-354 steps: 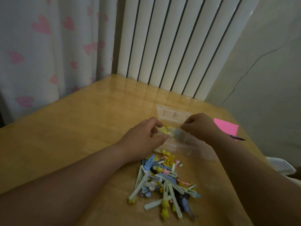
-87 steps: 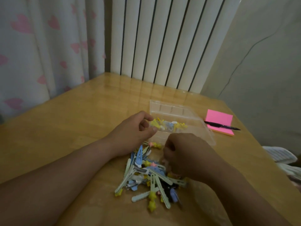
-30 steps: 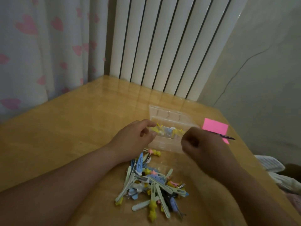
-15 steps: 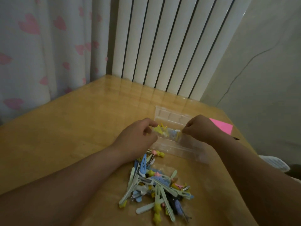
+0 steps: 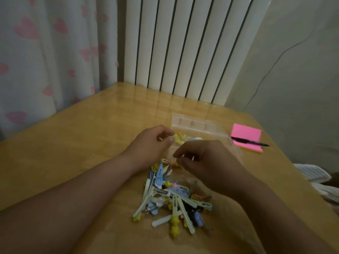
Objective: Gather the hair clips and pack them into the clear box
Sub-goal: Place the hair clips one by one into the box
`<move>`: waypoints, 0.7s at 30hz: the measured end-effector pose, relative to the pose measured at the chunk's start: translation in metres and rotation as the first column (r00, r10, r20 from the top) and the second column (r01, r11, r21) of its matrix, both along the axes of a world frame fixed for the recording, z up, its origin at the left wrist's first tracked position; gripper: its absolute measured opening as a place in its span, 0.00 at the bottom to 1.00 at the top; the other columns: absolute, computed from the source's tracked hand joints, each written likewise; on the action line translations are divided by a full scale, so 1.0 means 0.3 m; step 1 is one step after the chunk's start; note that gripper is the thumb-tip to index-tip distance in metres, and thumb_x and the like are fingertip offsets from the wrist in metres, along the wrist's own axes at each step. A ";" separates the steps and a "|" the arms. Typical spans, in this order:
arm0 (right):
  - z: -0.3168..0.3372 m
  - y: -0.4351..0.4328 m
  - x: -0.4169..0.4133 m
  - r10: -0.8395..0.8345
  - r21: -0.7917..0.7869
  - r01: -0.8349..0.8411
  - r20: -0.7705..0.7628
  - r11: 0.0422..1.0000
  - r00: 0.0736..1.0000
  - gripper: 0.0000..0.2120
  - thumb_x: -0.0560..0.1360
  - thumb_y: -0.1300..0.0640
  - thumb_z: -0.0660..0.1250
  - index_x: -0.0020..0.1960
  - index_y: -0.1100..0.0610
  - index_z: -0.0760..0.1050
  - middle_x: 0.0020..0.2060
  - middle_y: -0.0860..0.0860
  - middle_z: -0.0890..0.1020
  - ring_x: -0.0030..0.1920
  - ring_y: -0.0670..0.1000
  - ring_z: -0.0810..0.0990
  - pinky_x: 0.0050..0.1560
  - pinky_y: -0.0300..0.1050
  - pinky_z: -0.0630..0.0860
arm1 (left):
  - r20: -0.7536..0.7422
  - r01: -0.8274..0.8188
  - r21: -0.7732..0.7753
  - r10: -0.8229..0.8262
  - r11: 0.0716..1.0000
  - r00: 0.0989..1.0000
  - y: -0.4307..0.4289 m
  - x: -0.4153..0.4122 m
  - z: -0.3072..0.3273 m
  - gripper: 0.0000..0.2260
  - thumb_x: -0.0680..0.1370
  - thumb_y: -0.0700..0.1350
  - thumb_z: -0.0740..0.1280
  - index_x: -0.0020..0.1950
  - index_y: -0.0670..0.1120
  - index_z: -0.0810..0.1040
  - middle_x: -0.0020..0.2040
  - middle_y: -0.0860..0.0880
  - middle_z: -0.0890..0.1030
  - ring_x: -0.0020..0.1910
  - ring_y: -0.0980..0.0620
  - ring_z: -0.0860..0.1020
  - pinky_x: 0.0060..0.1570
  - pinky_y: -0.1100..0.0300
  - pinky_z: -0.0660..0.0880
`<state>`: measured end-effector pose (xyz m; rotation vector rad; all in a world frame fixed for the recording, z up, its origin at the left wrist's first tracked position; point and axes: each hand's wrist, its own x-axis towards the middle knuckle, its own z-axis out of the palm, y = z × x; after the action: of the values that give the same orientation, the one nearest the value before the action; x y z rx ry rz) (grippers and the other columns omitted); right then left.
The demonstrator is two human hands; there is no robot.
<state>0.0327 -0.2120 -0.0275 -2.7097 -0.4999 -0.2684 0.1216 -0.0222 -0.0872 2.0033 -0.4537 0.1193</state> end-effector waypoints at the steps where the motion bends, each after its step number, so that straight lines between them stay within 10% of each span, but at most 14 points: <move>1: -0.010 0.008 0.003 0.005 -0.063 -0.005 -0.003 0.998 1.000 0.08 0.80 0.47 0.69 0.57 0.40 0.84 0.44 0.39 0.85 0.43 0.41 0.81 0.47 0.45 0.81 | 0.001 -0.001 0.002 0.001 1.000 1.000 -0.001 0.003 0.000 0.11 0.84 0.53 0.67 0.65 0.54 0.82 0.55 0.55 0.82 0.54 0.57 0.80 0.52 0.58 0.78; 11: -0.056 0.028 0.035 0.036 -0.342 0.012 0.134 0.940 0.990 0.10 0.81 0.45 0.65 0.61 0.43 0.76 0.46 0.45 0.84 0.47 0.51 0.83 0.43 0.47 0.78 | -0.021 0.022 -0.027 -0.023 0.999 1.000 -0.002 0.006 -0.009 0.08 0.84 0.52 0.67 0.62 0.56 0.81 0.53 0.54 0.82 0.52 0.56 0.80 0.48 0.59 0.74; 21: -0.020 -0.033 0.002 0.066 -0.140 -0.049 0.112 0.989 0.991 0.04 0.78 0.46 0.66 0.48 0.45 0.77 0.41 0.42 0.79 0.41 0.43 0.78 0.43 0.47 0.80 | -0.035 0.029 -0.031 -0.030 0.999 0.999 -0.003 0.007 -0.013 0.07 0.84 0.54 0.68 0.61 0.58 0.81 0.52 0.54 0.82 0.52 0.56 0.81 0.52 0.54 0.79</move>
<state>0.0334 -0.2220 -0.0335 -2.8186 -0.6517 -0.3922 0.1238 -0.0231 -0.0911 1.9649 -0.4562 0.0722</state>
